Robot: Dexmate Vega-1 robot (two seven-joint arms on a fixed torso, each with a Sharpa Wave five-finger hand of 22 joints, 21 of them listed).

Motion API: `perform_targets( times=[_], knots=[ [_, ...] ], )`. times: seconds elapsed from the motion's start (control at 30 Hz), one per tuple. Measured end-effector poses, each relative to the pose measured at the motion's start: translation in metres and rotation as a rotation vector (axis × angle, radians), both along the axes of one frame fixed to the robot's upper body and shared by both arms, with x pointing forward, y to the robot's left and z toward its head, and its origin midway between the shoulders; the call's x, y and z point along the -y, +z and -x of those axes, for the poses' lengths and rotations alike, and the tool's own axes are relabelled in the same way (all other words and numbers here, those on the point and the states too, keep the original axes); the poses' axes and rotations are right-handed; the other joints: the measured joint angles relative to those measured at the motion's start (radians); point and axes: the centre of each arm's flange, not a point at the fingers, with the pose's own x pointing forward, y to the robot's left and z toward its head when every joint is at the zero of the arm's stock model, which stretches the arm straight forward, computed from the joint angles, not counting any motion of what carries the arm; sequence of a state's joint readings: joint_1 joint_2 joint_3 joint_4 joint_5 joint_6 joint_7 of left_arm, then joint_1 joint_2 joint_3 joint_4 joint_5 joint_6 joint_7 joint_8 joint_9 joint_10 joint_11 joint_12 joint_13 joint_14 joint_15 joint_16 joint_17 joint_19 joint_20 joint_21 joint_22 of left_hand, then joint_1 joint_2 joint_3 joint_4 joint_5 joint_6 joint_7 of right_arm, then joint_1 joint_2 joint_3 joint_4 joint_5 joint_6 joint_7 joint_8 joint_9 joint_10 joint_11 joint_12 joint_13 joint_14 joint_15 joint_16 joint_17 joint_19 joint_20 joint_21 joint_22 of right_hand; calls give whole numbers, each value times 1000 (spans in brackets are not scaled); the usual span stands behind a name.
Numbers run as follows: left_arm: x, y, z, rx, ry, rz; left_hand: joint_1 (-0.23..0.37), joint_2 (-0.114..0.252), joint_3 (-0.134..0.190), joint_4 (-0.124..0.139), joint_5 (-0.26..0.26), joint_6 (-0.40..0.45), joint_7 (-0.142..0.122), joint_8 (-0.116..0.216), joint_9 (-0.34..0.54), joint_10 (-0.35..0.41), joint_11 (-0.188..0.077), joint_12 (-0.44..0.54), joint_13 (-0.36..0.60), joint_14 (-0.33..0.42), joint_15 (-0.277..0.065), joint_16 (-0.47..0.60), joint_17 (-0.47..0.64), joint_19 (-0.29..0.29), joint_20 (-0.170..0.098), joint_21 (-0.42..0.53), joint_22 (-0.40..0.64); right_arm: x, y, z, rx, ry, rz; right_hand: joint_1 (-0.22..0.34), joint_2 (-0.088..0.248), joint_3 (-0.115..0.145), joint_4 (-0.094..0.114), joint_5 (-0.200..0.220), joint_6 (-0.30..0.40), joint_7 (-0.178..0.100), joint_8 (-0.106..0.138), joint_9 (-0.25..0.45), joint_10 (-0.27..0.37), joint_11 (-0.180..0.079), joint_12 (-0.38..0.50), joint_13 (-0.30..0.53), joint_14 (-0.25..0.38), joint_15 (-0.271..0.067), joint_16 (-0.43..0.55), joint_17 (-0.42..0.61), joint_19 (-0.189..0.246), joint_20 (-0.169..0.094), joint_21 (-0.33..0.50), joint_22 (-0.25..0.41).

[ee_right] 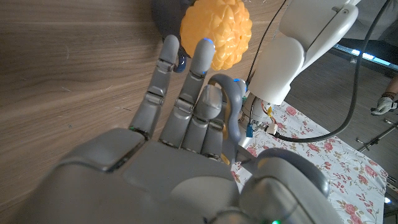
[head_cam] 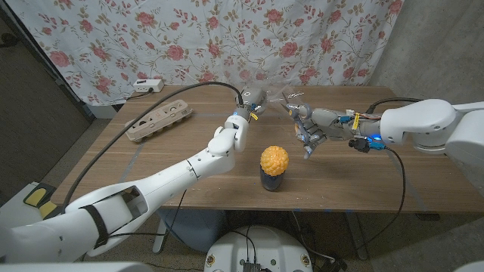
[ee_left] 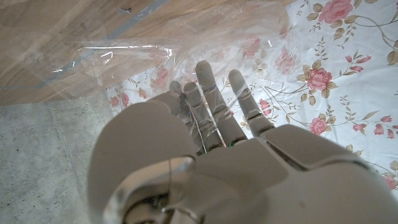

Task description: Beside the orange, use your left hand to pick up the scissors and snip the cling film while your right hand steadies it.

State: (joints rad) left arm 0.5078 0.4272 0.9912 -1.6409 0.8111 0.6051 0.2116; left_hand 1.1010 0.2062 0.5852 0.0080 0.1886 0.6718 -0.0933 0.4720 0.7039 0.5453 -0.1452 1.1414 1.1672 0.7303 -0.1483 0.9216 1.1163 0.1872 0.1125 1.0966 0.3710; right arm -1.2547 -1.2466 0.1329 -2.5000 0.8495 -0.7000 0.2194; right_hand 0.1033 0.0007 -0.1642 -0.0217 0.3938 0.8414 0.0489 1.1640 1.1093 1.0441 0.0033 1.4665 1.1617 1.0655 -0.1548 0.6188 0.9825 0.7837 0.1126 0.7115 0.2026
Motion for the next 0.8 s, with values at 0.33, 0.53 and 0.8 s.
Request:
perform_targets(
  times=[0.33, 0.53, 0.8],
  knots=[
    [0, -1, 2, 14, 0, 2, 0, 0, 2, -3, 0, 3, -2, 0, 0, 0, 0, 0, 4, 0, 0, 8, -5, 0, 0, 19, -19, 5, 1, -4, -7, -11, 4, 0, 0, 0, 0, 0, 0, 0, 0, 0, 0, 0, 0, 1, 3, 0, 0, 1, 0, 0, 0, 0],
    [1, -2, 3, 17, -4, 1, -8, 1, 2, -3, 0, 5, -5, -7, -5, 3, -3, 0, 2, -6, -6, 13, -9, -8, 0, 27, -28, 6, 3, -3, -5, -12, 1, 0, 0, 0, 0, 0, 0, 0, 0, 0, 0, 0, 0, 8, 3, 0, 0, 2, 0, 0, 0, 0],
    [4, -4, 4, 19, -27, -2, -9, 1, 2, -3, 0, 14, -3, -9, -9, 3, -3, -8, 2, -5, -5, 19, -10, -8, 0, 35, -41, -3, 10, -2, 14, 8, 20, 0, 0, 0, 0, 0, 0, 0, 0, 0, 0, 0, 0, 8, 3, 0, 0, 4, 0, 0, -6, -3]
  ],
)
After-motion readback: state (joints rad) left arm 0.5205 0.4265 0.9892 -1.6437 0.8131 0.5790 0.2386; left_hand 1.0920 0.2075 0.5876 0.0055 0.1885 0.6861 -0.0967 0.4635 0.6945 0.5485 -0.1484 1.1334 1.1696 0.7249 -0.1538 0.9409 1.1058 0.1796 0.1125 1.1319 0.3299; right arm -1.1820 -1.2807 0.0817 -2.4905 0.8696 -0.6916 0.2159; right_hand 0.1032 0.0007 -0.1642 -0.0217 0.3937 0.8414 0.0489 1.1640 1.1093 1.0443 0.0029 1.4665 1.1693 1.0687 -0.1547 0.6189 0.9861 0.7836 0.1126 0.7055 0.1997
